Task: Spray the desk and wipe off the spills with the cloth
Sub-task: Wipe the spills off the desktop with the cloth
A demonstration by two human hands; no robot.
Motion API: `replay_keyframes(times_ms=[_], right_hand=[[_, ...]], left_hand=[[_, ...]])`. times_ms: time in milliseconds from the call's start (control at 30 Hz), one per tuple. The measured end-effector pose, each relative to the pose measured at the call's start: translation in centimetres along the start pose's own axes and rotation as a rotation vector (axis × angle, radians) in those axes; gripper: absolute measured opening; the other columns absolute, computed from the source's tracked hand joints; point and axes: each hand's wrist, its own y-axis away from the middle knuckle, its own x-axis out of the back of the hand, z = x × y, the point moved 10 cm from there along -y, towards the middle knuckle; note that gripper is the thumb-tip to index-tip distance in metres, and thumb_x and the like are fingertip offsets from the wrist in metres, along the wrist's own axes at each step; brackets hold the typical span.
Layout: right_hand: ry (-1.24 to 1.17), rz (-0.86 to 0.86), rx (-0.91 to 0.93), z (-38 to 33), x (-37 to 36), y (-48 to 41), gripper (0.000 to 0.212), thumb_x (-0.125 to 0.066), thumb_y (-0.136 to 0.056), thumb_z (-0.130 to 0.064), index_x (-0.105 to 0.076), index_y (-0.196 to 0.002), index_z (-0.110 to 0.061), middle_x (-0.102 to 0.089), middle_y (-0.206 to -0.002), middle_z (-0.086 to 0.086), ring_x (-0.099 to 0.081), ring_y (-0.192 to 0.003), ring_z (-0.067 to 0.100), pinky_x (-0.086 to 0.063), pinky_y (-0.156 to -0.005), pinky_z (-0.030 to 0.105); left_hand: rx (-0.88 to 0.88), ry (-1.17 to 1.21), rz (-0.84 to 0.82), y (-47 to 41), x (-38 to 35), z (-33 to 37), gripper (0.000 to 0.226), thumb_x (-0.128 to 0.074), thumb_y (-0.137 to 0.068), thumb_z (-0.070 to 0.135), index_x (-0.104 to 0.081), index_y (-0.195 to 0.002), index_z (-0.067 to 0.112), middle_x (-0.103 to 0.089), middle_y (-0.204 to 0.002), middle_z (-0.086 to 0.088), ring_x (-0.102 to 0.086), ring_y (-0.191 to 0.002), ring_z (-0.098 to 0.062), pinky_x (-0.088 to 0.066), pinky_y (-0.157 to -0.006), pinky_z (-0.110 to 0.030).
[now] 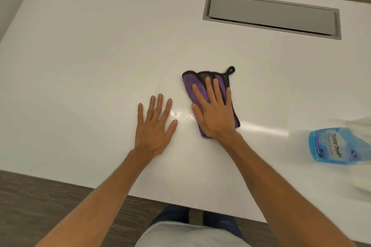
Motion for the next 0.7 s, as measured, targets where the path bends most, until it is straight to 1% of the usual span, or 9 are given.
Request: replay_keyframes(times_ms=[133,233,333,433,567,633,700], right_hand=[[-0.008,-0.001,-0.021,2.8,0.9,-4.1,0.062,-0.021,-0.105,-0.053,-0.012,-0.162,-0.029,-0.01,-0.17,0.01,-0.006,-0.157,0.031,-0.014,-0.123,0.06],[-0.01,0.038,-0.127,6.9,1.8,-4.3,0.06,-0.025,-0.106,-0.051,-0.017,-0.161,-0.03,-0.015,-0.169,0.011,-0.01,-0.157,0.031,-0.016,-0.122,0.06],[0.001,0.044,-0.253,10.5,2.1,-1.5,0.059,-0.023,-0.107,-0.05,-0.014,-0.162,-0.029,-0.013,-0.169,0.013,-0.008,-0.157,0.032,-0.016,-0.123,0.06],[0.011,0.03,-0.346,12.1,2.0,4.1,0.06,-0.02,-0.107,-0.048,-0.009,-0.162,-0.028,-0.01,-0.17,0.013,-0.006,-0.157,0.032,-0.016,-0.123,0.059],[0.035,0.014,-0.377,9.7,0.9,13.3,0.061,-0.02,-0.106,-0.048,-0.007,-0.162,-0.026,-0.007,-0.17,0.013,-0.003,-0.157,0.031,-0.016,-0.122,0.058],[0.012,0.002,-0.336,6.9,0.0,16.4,0.061,-0.021,-0.106,-0.048,-0.01,-0.162,-0.027,-0.006,-0.17,0.013,-0.003,-0.157,0.031,-0.015,-0.122,0.06],[-0.008,-0.01,-0.252,3.2,-0.7,18.0,0.061,-0.022,-0.106,-0.049,-0.012,-0.162,-0.029,-0.006,-0.17,0.012,-0.003,-0.157,0.031,-0.014,-0.122,0.061]], left_hand=[[-0.001,-0.019,0.005,0.1,-0.1,0.1,0.068,-0.02,-0.105,0.055,-0.005,-0.164,0.025,-0.001,-0.173,-0.005,0.002,-0.159,-0.025,-0.008,-0.125,-0.059],[0.003,-0.002,0.004,0.2,-0.1,0.1,0.068,-0.022,-0.105,0.055,-0.005,-0.164,0.025,-0.001,-0.173,-0.004,0.002,-0.159,-0.025,-0.008,-0.125,-0.059],[0.001,-0.012,0.003,0.2,0.0,0.2,0.069,-0.022,-0.105,0.057,-0.004,-0.164,0.026,0.0,-0.173,-0.004,0.003,-0.159,-0.024,-0.006,-0.125,-0.059],[0.001,-0.013,-0.002,0.3,0.0,0.1,0.069,-0.02,-0.105,0.058,-0.003,-0.164,0.026,0.0,-0.173,-0.004,0.003,-0.159,-0.024,-0.007,-0.125,-0.06],[-0.006,-0.002,0.017,0.2,0.0,0.1,0.069,-0.02,-0.104,0.058,-0.006,-0.164,0.025,-0.003,-0.173,-0.005,0.001,-0.159,-0.025,-0.007,-0.125,-0.06],[-0.006,0.002,0.014,0.2,0.0,0.1,0.069,-0.02,-0.104,0.057,-0.005,-0.164,0.026,-0.003,-0.173,-0.005,0.001,-0.159,-0.025,-0.006,-0.125,-0.06],[-0.003,0.001,0.014,0.3,0.0,0.1,0.068,-0.02,-0.105,0.056,-0.005,-0.164,0.026,-0.002,-0.173,-0.005,0.002,-0.159,-0.025,-0.005,-0.125,-0.059]])
